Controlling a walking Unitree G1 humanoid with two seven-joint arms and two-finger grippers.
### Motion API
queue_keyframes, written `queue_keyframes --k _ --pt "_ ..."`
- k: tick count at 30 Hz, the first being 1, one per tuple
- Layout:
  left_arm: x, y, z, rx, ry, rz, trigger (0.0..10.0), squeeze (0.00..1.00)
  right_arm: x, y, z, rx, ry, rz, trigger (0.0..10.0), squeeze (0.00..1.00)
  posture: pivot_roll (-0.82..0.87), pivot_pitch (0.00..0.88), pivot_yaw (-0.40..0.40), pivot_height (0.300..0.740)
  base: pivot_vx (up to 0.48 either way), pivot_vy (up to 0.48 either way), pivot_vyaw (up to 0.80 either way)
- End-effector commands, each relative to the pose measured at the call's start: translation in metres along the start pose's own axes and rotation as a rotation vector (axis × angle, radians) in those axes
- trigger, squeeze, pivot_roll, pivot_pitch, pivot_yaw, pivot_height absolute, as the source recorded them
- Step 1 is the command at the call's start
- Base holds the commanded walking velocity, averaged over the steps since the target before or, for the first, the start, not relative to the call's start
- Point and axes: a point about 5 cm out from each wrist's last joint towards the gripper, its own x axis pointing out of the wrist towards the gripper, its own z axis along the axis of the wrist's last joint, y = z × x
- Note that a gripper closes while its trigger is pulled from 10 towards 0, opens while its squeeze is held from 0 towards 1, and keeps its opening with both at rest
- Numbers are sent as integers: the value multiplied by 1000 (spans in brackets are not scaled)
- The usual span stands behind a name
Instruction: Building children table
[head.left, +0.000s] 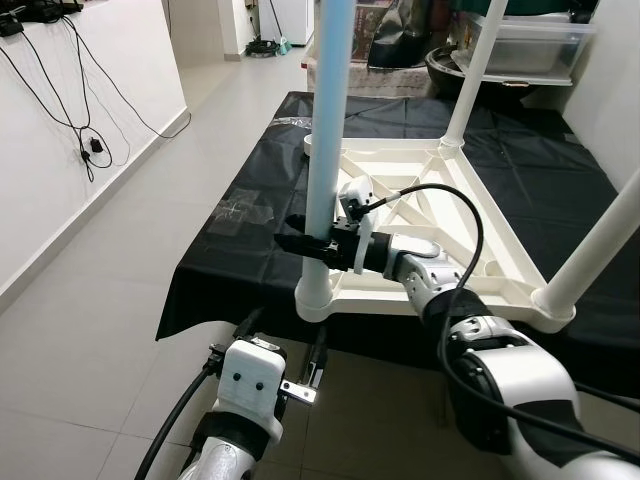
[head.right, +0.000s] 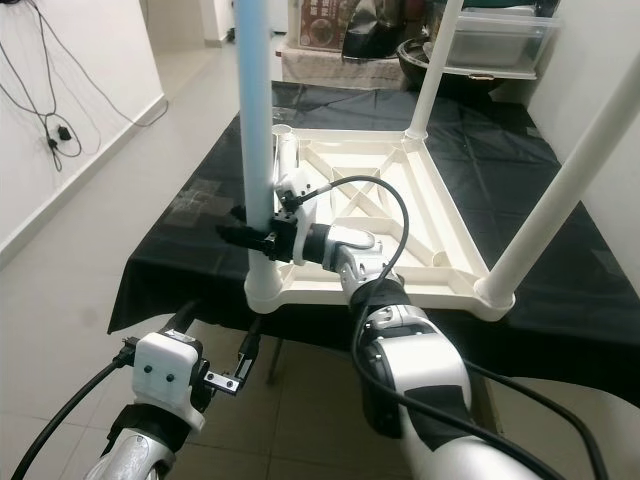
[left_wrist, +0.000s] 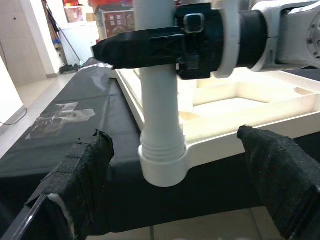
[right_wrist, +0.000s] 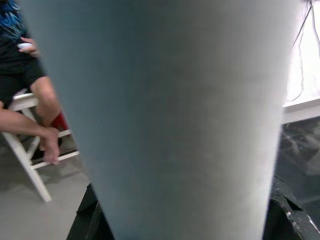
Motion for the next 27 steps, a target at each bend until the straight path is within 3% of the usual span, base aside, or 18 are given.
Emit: queue_keyframes --k 1,4,6,7,9,10,12,13,15,18,20,22,23,24,26,27 --pt "-2 -3 -2 -6 9 0 10000 0 3 3 -9 52 -5 -13 0 0 163 58 -51 740 0 0 0" --pt "-2 -3 -2 -6 10 1 10000 0 3 2 -9 48 -6 -19 0 0 163 58 -51 740 0 0 0" --pt "-1 -2 -2 -5 8 3 10000 0 -9 -15 -23 28 59 -366 0 0 147 59 -46 740 0 0 0" --pt "-1 -2 -2 -5 8 3 10000 0 -9 -15 -23 28 59 -366 0 0 147 59 -46 740 0 0 0" --pt "0 -1 -3 -6 9 1 10000 0 -36 -35 -34 53 49 -826 0 0 129 59 -34 740 0 0 0" --pt "0 -1 -3 -6 9 1 10000 0 -36 -35 -34 53 49 -826 0 0 129 59 -34 740 0 0 0" --pt "1 -2 -3 -7 8 -5 10000 0 -58 -44 -39 98 6 -1132 0 0 125 58 -31 740 0 0 0" --pt "1 -2 -3 -7 8 -8 10000 0 -64 -45 -40 98 -3 -1207 0 0 125 58 -31 740 0 0 0" --pt "2 -2 -3 -7 7 -11 10000 0 -70 -45 -44 119 -24 -1326 0 0 128 56 -31 740 0 0 0" --pt "2 -2 -3 -7 7 -12 10000 0 -72 -44 -46 141 -35 -1382 0 0 128 56 -31 740 0 0 0" --pt "2 -2 -2 -5 4 -11 10000 0 -70 -38 -51 197 -57 -1490 0 0 128 56 -31 740 0 0 0" --pt "2 -1 -2 -4 2 -9 10000 0 -60 -32 -53 226 -61 -1504 0 0 132 54 -33 740 0 0 0" --pt "2 -1 -2 -4 3 -8 10000 0 -52 -27 -54 233 -58 -1470 6784 0 132 54 -33 740 0 0 0" --pt "2 -1 -2 -4 3 -8 10000 0 -45 -24 -55 237 -56 -1445 10000 0 132 54 -33 740 0 0 0" --pt "3 -1 -2 -3 3 -8 10000 0 -33 -18 -53 201 -62 -1370 10000 0 129 54 -33 740 0 0 0" --pt "3 -1 -3 -3 3 -8 10000 0 -30 -17 -52 184 -77 -1334 10000 1000 129 54 -33 740 0 0 0"
